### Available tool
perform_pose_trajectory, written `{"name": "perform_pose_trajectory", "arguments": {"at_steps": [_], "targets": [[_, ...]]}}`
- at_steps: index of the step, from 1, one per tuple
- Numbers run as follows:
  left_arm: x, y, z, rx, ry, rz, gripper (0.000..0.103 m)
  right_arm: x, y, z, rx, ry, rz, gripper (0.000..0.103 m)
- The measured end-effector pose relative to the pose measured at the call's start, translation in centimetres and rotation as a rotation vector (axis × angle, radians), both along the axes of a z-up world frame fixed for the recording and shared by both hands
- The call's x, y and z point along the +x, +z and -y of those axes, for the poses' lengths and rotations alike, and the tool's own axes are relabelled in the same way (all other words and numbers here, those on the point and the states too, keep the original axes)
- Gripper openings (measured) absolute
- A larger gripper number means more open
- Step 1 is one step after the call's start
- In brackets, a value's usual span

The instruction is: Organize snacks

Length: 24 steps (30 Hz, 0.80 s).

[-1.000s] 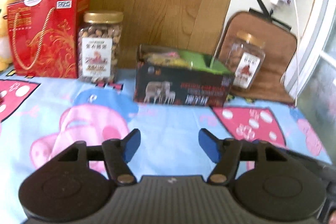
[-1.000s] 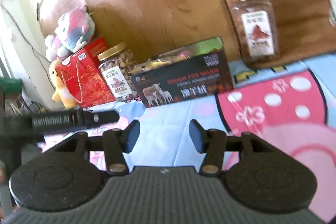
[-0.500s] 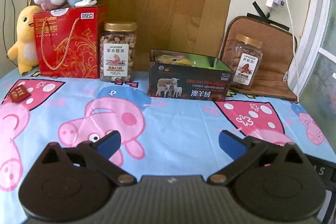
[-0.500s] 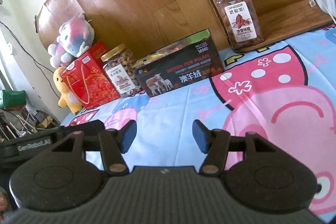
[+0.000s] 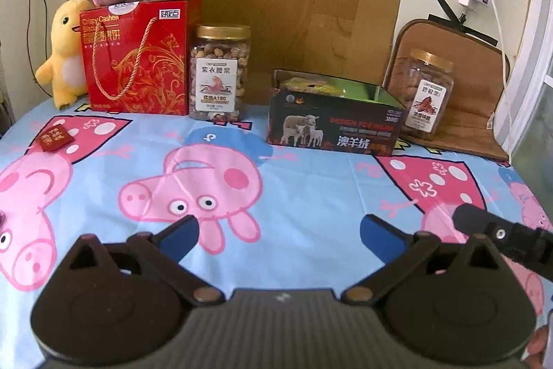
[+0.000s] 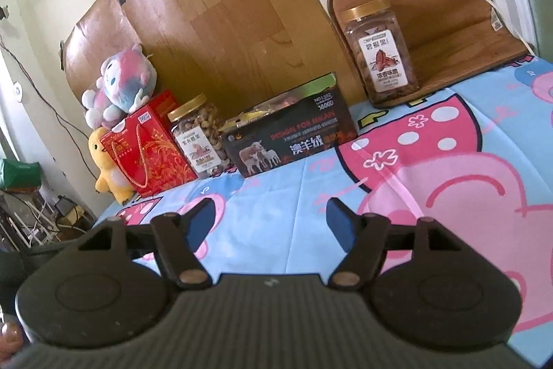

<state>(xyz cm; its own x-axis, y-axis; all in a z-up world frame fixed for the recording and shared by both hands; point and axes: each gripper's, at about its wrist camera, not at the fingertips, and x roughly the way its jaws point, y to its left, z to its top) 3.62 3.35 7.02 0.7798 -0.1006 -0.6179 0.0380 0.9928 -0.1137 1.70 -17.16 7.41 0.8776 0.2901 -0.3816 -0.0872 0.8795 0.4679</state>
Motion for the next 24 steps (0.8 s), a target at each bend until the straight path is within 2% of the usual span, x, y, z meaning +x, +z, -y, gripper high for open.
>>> {"name": "perform_pose_trajectory", "arguments": {"at_steps": [6,12,17,24], "targets": [[0.0,-0.1,0.2,0.018,0.002,0.003,0.103,-0.4,0.1,0.3,0.013,-0.008,0.004,0.074],[-0.5,0.0,0.9,0.083,-0.005,0.043,0.103,-0.5,0.0,0.2,0.017,-0.002,0.005,0.076],[-0.7,0.3,1.0,0.066,-0.024,0.052,0.103,-0.8,0.1,0.4,0.028,-0.008,0.013,0.076],[-0.6,0.2,1.0,0.062,0.000,0.050,0.103,-1.4,0.6,0.8,0.027,-0.027,0.051,0.077]]}}
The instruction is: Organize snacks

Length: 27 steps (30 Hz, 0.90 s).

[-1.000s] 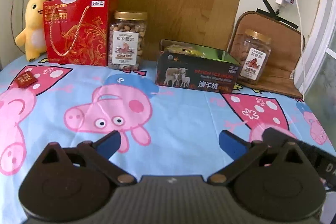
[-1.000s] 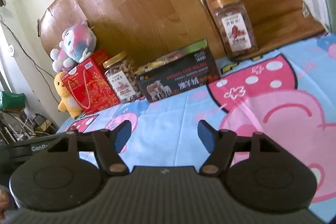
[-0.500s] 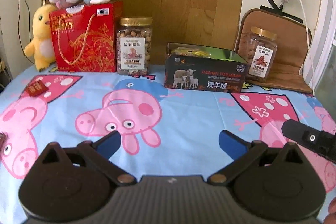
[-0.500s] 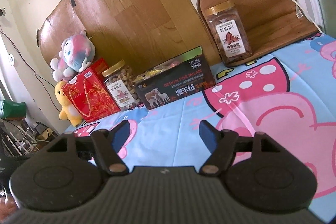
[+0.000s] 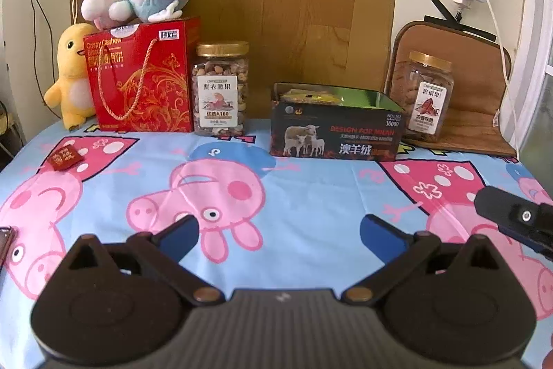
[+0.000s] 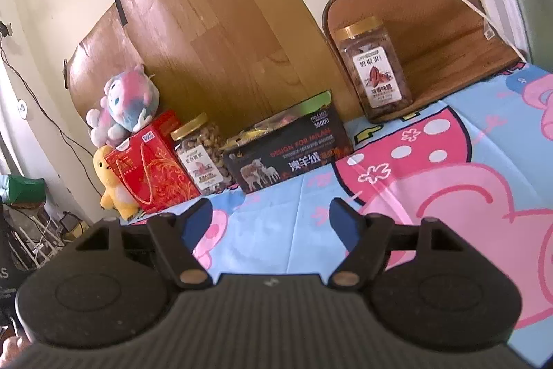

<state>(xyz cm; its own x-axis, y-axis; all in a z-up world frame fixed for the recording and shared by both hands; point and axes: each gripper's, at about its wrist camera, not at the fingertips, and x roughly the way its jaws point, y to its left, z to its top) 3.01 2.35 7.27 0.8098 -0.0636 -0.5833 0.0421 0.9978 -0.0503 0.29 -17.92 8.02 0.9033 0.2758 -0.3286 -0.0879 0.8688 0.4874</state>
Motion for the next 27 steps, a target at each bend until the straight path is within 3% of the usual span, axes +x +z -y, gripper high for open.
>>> {"name": "perform_pose_trajectory", "arguments": {"at_steps": [14,18,22,27], "targets": [[0.0,-0.6,0.5,0.000,-0.020,-0.054,0.103,-0.3,-0.2,-0.1,-0.001,0.008,-0.004,0.079],[-0.3,-0.7,0.9,0.014,-0.031,-0.067,0.103,-0.6,-0.4,-0.2,-0.009,0.002,-0.015,0.084],[-1.2,-0.5,1.8,0.074,-0.027,-0.052,0.103,-1.3,-0.1,-0.3,-0.013,-0.002,-0.002,0.085],[-2.4,0.2,2.0,0.069,-0.033,-0.032,0.103,-2.4,0.2,-0.4,-0.020,-0.014,0.020,0.088]]}}
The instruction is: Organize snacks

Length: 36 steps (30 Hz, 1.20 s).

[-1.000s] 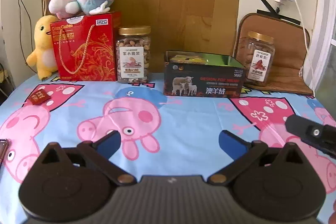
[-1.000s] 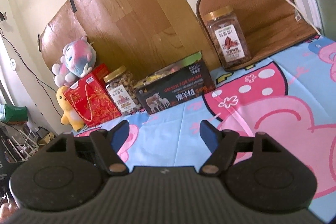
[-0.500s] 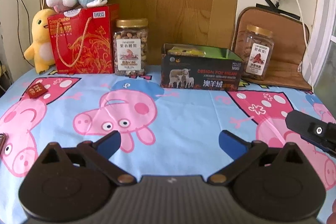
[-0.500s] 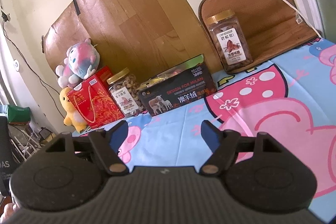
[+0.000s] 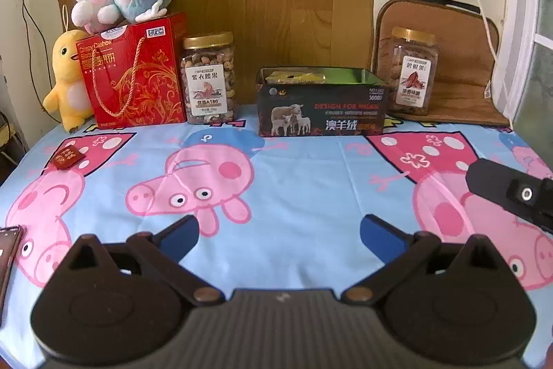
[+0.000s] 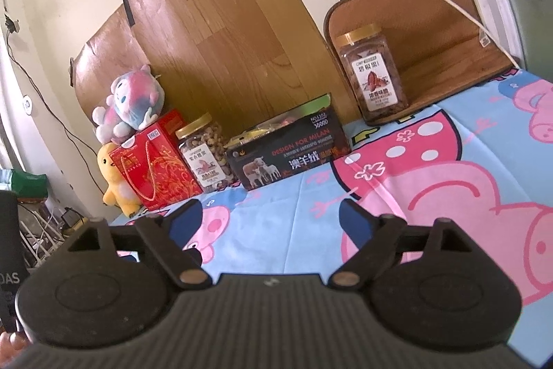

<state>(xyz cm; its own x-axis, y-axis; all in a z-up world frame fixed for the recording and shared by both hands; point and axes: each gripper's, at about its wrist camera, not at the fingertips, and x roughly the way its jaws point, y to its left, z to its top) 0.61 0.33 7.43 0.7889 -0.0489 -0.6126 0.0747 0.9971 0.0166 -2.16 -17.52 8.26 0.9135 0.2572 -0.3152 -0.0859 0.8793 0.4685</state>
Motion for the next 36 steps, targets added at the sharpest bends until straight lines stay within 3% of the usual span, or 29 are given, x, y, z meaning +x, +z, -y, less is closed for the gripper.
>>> {"name": "perform_pose_trajectory", "arguments": {"at_steps": [14,36], "targets": [[-3.1,0.7,0.9,0.031,0.011,0.023,0.103,-2.8,0.4,0.0,-0.003,0.002,0.023,0.089],[-6.6,-0.3,1.6,0.018,-0.008,-0.027,0.103,-7.1,-0.3,-0.4,-0.054,-0.027,0.033,0.090]]}}
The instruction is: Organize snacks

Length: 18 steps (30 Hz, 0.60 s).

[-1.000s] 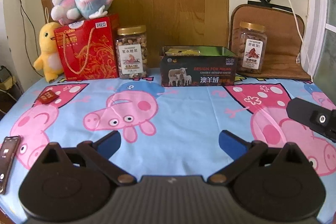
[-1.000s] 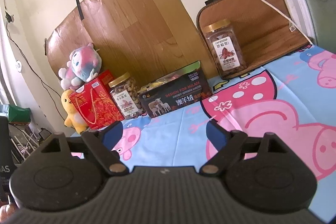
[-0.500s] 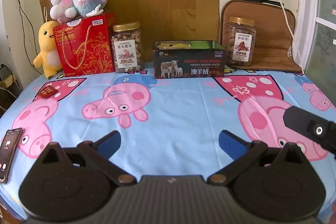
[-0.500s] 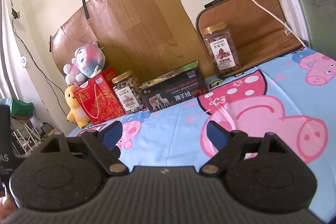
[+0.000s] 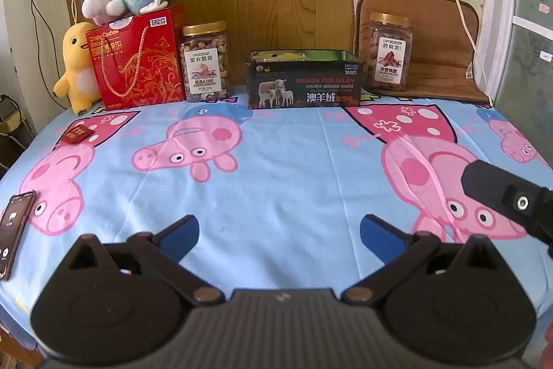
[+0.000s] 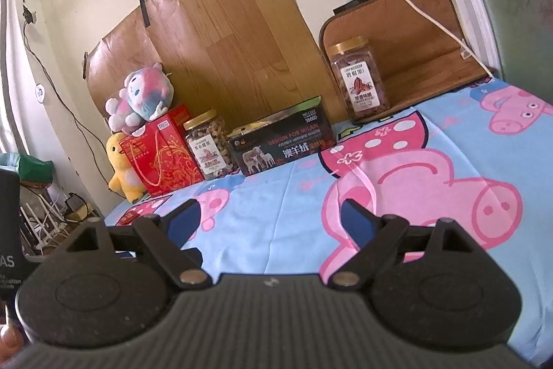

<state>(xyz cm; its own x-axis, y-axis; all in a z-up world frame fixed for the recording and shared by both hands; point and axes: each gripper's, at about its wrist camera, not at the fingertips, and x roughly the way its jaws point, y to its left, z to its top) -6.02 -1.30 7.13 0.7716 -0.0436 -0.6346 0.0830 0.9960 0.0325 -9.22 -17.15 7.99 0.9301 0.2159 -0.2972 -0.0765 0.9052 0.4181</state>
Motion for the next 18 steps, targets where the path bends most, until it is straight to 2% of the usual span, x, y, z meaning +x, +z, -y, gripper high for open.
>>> {"name": "perform_pose_trajectory", "arguments": {"at_steps": [9,18], "targets": [[-0.24,-0.73,-0.09,-0.006,0.007,-0.034,0.103,-0.44,-0.21,-0.34,-0.005,0.003,-0.008,0.091],[-0.34,-0.84,0.19,0.010,0.010,-0.031,0.103,-0.74,-0.46,-0.26,-0.008,-0.005,-0.017,0.091]]}}
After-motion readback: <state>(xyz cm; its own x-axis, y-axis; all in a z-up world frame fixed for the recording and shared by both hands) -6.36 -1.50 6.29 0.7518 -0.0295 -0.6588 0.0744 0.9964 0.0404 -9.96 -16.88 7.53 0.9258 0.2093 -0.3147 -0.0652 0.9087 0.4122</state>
